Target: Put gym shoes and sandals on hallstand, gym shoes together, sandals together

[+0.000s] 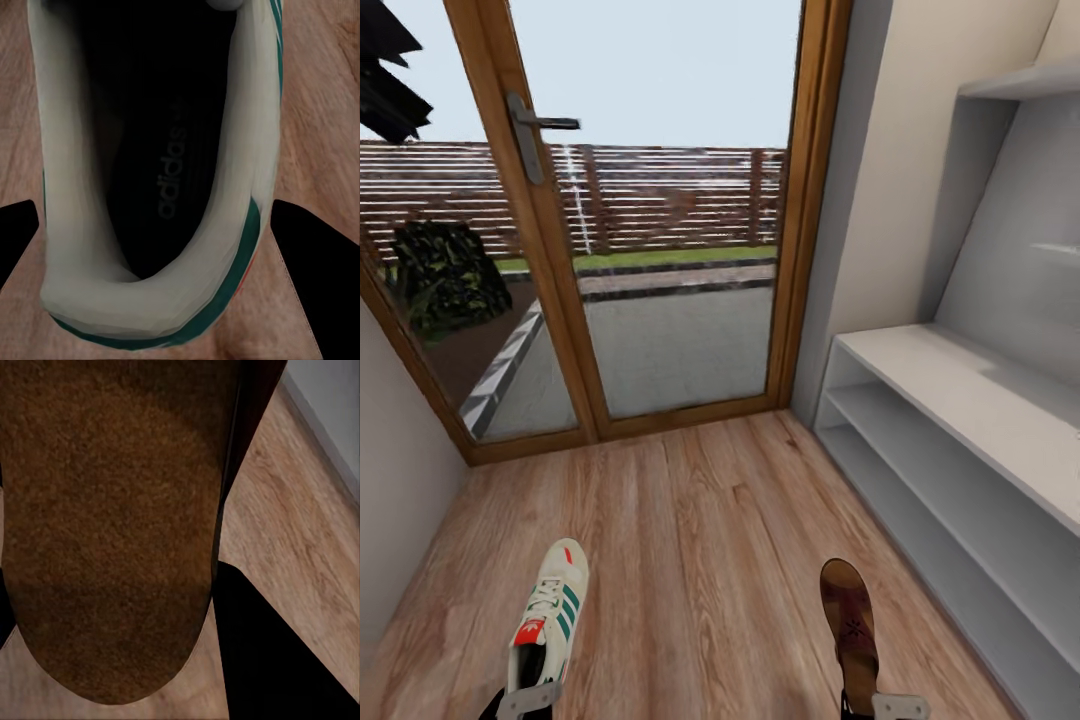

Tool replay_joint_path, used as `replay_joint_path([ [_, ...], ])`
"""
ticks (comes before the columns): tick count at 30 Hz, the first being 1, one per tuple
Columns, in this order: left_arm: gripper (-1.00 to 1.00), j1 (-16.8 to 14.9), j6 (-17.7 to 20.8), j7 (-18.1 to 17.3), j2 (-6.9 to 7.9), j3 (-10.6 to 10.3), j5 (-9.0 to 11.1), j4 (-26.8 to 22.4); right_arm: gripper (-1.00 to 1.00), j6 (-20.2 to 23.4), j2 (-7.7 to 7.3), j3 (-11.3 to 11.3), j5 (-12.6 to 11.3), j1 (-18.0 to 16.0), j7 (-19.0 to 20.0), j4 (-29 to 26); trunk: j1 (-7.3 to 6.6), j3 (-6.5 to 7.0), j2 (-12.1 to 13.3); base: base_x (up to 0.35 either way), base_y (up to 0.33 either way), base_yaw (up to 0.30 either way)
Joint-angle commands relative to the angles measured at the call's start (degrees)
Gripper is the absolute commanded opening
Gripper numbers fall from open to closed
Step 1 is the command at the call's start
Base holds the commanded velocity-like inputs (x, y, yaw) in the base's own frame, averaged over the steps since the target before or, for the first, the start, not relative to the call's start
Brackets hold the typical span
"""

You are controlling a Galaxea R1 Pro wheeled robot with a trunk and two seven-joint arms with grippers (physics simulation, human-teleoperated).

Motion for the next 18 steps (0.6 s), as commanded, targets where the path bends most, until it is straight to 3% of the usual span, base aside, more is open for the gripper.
replay_joint_path([
  [1, -1.00, -0.02, -0.18, -0.04, 0.02, -0.20, 0.57, 0.02, -1.00, -0.13, 0.04, -0.20, 0.39, -0.05, -0.35, 0.06, 0.01, -0.05, -0.02, 0.242, 0.196, -0.268],
  [10, -1.00, -0.02, -0.18, -0.04, 0.02, -0.20, 0.54, 0.02, -1.00, -0.13, 0.04, -0.20, 0.39, -0.05, -0.35, 0.06, 0.01, -0.05, -0.02, 0.212, 0.159, -0.269],
  [18, -1.00, -0.02, -0.19, -0.04, 0.02, -0.20, 0.54, 0.03, -1.00, -0.13, 0.04, -0.20, 0.39, -0.05, -0.35, 0.06, 0.01, -0.05, -0.02, 0.021, 0.007, -0.278],
])
